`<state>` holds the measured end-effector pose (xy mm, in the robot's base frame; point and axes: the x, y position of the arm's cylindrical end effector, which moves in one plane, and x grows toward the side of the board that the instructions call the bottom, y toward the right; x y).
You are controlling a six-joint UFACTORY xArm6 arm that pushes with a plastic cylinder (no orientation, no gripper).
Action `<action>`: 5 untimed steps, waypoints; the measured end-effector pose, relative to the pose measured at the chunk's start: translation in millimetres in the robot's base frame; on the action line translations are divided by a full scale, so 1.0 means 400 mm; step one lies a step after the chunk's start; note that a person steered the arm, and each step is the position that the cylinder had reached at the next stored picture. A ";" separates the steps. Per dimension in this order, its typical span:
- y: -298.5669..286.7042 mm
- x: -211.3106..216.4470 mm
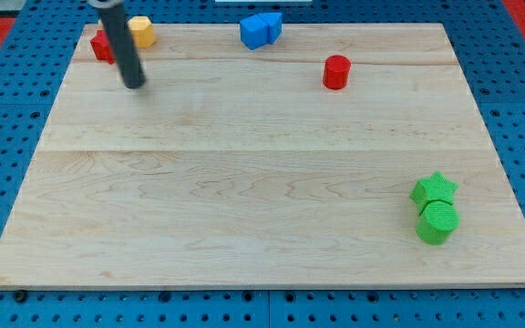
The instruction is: Move red circle to the left and slightly up
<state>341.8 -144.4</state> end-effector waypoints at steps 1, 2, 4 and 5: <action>0.265 0.101; 0.560 0.163; 1.040 0.141; 1.069 -0.011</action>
<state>337.4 283.1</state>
